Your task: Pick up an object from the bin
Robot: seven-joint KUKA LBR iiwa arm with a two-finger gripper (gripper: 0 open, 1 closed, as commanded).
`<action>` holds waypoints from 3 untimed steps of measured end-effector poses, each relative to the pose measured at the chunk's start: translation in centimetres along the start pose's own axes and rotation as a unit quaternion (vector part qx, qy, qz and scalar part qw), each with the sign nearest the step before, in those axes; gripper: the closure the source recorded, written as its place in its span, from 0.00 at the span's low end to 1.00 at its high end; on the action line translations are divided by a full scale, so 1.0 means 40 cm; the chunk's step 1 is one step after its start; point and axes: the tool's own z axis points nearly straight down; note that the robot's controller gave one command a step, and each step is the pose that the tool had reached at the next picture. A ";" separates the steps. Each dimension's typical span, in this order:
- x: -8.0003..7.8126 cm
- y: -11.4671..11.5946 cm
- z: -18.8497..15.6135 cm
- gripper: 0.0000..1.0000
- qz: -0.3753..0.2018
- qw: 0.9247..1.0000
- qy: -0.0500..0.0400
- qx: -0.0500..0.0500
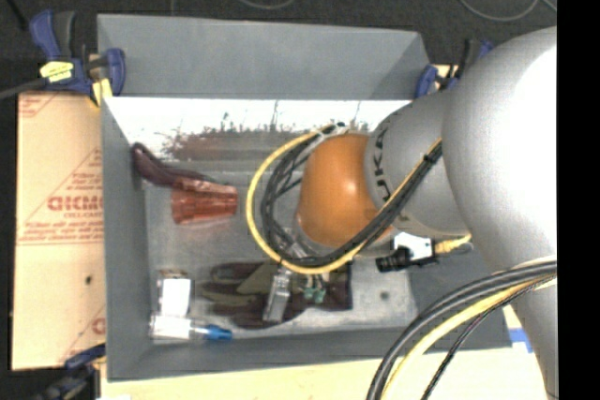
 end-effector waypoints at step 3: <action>-0.003 -0.001 -0.002 1.00 0.000 1.000 -0.002 -0.001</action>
Offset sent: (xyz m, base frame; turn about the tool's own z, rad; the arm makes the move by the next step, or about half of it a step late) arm 0.0000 0.0000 0.0000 0.0000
